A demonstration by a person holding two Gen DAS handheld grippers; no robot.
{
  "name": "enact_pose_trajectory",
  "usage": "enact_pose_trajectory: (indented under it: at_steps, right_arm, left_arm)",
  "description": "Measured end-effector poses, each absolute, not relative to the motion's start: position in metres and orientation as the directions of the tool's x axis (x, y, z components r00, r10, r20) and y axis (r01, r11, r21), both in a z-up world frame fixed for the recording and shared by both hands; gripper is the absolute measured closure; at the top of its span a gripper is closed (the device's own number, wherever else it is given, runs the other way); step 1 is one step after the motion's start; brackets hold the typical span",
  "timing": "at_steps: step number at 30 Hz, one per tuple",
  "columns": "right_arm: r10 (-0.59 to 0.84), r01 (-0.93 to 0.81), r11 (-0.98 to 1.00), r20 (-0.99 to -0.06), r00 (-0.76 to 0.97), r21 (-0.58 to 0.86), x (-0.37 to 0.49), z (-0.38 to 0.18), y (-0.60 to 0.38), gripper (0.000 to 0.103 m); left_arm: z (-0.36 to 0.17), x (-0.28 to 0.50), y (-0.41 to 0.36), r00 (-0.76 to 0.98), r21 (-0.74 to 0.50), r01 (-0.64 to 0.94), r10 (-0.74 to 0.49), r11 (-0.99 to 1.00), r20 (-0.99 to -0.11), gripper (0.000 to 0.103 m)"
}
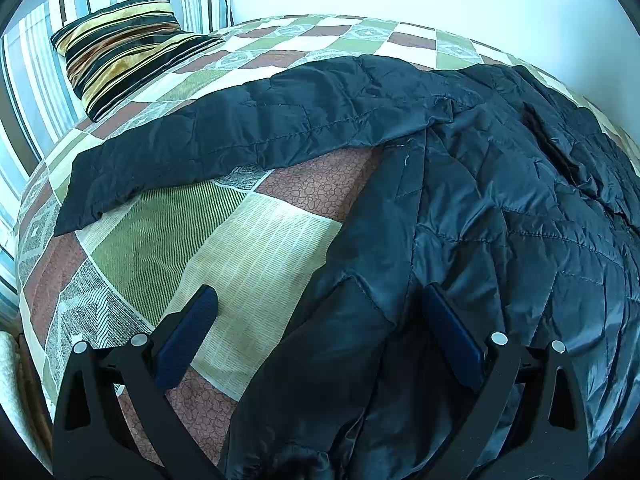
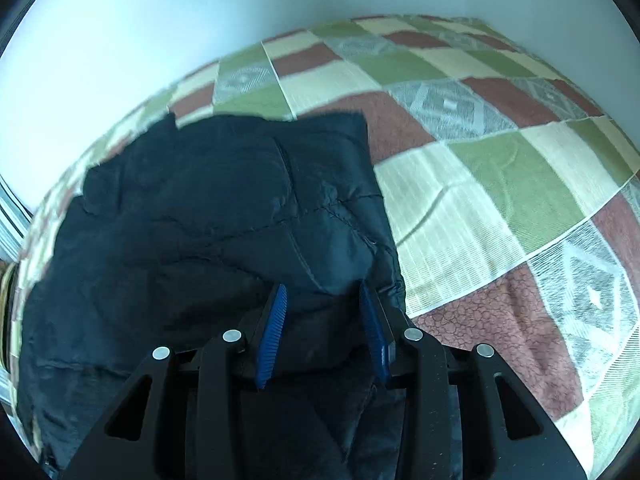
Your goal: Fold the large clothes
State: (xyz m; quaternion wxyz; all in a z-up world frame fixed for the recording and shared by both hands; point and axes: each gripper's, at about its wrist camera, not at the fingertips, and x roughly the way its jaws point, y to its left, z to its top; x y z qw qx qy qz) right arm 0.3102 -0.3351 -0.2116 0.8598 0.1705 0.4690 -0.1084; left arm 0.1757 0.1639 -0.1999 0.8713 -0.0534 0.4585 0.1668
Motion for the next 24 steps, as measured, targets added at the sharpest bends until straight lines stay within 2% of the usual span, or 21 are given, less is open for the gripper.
enact_pose_trajectory:
  at_steps: [10,17,21,23,24]
  right_arm:
    - [-0.138,0.325,0.943,-0.803,0.580,0.073,0.303,-0.225,-0.320,0.064]
    - [-0.167,0.329,0.943,-0.789,0.592,0.047,0.300,-0.224,-0.316,0.062]
    - [-0.182,0.332,0.943,-0.777,0.603,0.037,0.296,-0.222,-0.312,0.054]
    - [-0.176,0.324,0.945,-0.770,0.613,0.041,0.294,-0.221,-0.311,0.045]
    - [-0.175,0.319,0.947,-0.768,0.616,0.040,0.294,-0.221,-0.311,0.036]
  left_arm:
    - [-0.199,0.175,0.163,0.525,0.062,-0.339,0.244,0.939,-0.815,0.002]
    - [-0.188,0.166,0.177,0.545,0.006,-0.337,0.200,0.942,-0.814,0.002]
    - [-0.173,0.153,0.197,0.578,-0.018,-0.357,0.206,0.934,-0.789,0.002]
    - [-0.167,0.146,0.214,0.591,-0.026,-0.383,0.224,0.923,-0.775,0.002]
    - [-0.164,0.144,0.222,0.593,-0.024,-0.397,0.236,0.917,-0.770,0.002]
